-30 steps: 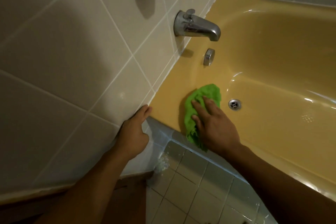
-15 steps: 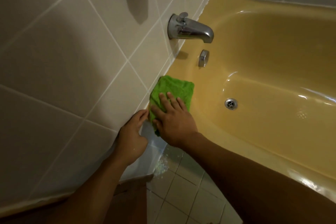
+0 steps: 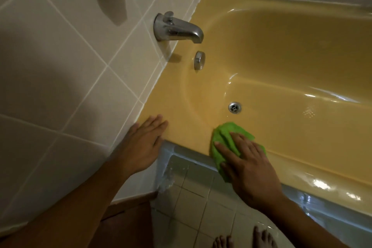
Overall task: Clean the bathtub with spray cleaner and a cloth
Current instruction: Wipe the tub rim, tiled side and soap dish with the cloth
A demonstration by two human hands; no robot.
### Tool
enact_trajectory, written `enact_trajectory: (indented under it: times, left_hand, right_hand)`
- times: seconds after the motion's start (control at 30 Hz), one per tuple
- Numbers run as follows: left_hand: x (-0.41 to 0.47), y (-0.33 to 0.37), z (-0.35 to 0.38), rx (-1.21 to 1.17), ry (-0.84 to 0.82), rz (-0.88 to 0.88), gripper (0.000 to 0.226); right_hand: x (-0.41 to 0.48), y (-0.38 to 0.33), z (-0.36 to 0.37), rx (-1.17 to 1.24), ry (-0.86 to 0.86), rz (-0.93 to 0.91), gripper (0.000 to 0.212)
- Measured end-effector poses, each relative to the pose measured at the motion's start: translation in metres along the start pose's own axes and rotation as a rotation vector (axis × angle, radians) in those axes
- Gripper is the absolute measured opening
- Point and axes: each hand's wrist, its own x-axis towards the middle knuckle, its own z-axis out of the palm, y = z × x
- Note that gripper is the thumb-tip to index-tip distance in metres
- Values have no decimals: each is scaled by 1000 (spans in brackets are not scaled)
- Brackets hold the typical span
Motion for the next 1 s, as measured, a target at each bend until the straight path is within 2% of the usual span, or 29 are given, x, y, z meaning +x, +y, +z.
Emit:
enact_trajectory:
  times: [0.07, 0.2, 0.4, 0.6, 0.83, 1.0]
  left_hand:
    - [18, 9, -1, 12, -39, 23, 55]
    - [41, 37, 3, 97, -111, -63, 68]
    - [51, 62, 18, 113, -50, -175, 67]
    - [54, 70, 21, 75, -48, -215, 62]
    - [49, 95, 33, 25, -23, -275, 49]
    - [37, 129, 47, 79, -18, -207, 47]
  right_hand:
    - [-27, 27, -8, 0, 2, 73, 54]
    - [-52, 43, -12, -8, -8, 111, 57]
    - [-10, -3, -3, 9, 41, 84, 53]
    - [27, -28, 4, 22, -17, -23, 57]
    - [-5, 10, -8, 30, -69, -39, 55]
    - [-55, 62, -22, 41, -48, 30, 57]
